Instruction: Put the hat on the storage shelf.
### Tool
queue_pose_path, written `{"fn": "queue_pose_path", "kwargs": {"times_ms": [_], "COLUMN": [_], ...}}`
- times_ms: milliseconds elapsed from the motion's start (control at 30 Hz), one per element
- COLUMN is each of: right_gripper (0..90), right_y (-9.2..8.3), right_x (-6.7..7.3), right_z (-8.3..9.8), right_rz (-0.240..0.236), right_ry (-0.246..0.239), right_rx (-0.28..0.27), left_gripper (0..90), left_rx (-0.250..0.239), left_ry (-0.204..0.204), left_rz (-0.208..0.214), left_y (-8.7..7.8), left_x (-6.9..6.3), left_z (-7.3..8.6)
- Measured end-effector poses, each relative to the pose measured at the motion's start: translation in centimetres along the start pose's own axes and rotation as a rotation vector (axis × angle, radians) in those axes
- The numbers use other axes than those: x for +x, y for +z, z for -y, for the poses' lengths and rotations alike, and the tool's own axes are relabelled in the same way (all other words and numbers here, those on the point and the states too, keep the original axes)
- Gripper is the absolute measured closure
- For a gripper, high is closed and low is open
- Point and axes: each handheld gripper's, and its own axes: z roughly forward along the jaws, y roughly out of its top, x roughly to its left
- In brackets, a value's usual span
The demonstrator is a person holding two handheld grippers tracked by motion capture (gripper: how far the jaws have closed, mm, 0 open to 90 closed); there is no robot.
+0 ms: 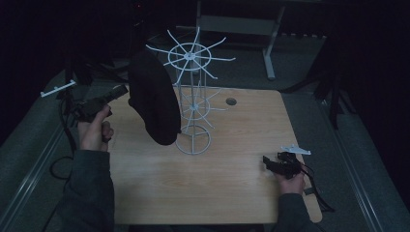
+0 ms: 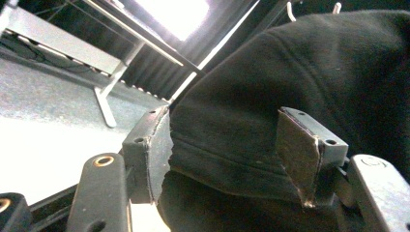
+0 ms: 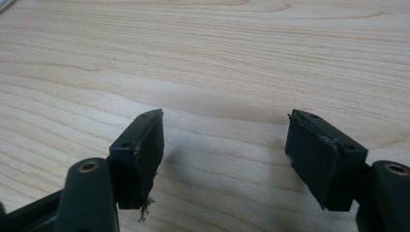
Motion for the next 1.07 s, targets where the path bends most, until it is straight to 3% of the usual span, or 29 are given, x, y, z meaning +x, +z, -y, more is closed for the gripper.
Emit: {"fn": "queue_pose_path", "kwargs": {"times_ms": [267,500,767,1067], "right_gripper": [29.3,29.4,29.4,29.4], "right_y": [0.0,0.0,0.0,0.0], "right_x": [0.0,0.0,0.0,0.0], "right_z": [0.0,0.0,0.0,0.0], "right_rz": [0.000,0.000,0.000,0.000], "right_ry": [0.001,-0.002,-0.002,-0.002], "right_rx": [0.000,0.001,0.000,0.000], "left_gripper": [43.2,46.6,46.8,46.6], "left_rx": [0.051,0.103,0.136,0.160], "left_ry": [0.059,0.141,0.202,0.242], "left_rz": [-0.081,-0.184,-0.251,-0.289], "left_y": [0.3,0.5,0.7,0.9], "left_x": [-0.1,-0.4,-0.7,-0.8], "left_z": [0.3,0.8,1.3,1.8]}}
